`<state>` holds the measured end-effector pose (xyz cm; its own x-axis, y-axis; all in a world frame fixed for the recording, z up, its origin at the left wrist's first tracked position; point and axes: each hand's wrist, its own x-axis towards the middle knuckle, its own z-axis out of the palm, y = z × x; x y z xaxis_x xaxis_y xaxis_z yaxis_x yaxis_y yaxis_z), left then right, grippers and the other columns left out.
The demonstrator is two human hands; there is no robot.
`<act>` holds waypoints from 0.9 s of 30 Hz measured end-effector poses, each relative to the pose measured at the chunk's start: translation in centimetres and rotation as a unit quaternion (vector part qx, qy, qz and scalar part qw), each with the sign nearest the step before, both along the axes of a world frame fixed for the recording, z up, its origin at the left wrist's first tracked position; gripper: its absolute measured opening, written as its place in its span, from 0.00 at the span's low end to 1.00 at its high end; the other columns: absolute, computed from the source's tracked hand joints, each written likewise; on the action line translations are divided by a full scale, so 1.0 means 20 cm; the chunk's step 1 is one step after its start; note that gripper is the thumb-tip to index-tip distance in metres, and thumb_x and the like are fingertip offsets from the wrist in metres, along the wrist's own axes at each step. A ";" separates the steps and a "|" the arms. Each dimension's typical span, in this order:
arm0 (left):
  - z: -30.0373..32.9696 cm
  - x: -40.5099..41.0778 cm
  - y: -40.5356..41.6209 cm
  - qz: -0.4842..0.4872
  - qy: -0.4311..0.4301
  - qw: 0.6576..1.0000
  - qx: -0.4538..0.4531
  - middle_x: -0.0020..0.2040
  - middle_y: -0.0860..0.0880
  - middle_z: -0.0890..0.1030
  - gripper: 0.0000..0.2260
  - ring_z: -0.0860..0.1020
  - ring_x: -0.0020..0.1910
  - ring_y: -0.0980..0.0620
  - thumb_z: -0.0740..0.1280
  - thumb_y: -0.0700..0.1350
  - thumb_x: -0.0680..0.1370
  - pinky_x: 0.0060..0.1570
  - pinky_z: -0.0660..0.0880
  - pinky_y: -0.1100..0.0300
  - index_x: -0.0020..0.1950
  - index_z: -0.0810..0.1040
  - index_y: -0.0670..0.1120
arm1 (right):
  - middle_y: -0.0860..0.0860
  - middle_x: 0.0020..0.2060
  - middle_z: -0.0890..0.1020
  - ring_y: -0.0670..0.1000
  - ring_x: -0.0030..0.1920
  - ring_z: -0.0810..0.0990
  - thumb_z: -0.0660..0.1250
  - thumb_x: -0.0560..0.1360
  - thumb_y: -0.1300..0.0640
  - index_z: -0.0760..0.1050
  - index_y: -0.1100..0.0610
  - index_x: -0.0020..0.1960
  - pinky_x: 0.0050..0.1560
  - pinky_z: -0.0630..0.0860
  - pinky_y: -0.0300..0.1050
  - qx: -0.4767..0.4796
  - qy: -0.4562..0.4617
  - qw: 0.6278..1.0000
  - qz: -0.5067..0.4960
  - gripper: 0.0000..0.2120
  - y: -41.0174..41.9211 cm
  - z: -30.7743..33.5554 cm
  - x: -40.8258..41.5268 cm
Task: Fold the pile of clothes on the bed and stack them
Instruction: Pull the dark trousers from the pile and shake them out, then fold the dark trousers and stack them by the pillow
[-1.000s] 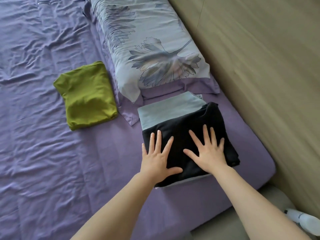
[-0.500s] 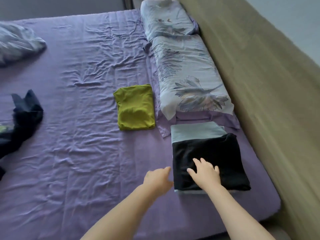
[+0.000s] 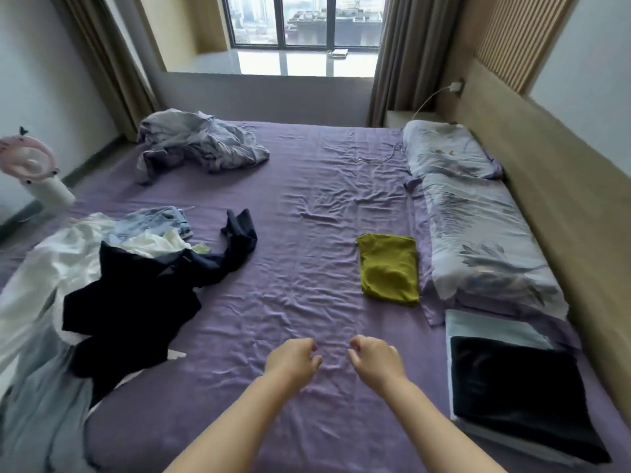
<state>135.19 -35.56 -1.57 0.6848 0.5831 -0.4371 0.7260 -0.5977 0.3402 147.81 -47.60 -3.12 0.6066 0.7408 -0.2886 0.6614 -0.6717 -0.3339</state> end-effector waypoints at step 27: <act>0.28 -1.41 1.18 0.239 -0.045 0.968 0.060 0.55 0.53 0.81 0.12 0.78 0.55 0.52 0.61 0.55 0.79 0.51 0.74 0.60 0.57 0.79 0.53 | 0.50 0.45 0.82 0.53 0.49 0.79 0.59 0.77 0.40 0.76 0.55 0.47 0.44 0.73 0.45 0.059 0.033 0.973 0.220 0.18 1.53 0.25 -1.11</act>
<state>106.92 -11.98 3.98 0.3566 0.8855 -0.2979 0.9000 -0.2401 0.3638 125.61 -17.05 1.98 0.2064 0.9550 -0.2130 0.8504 -0.2828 -0.4436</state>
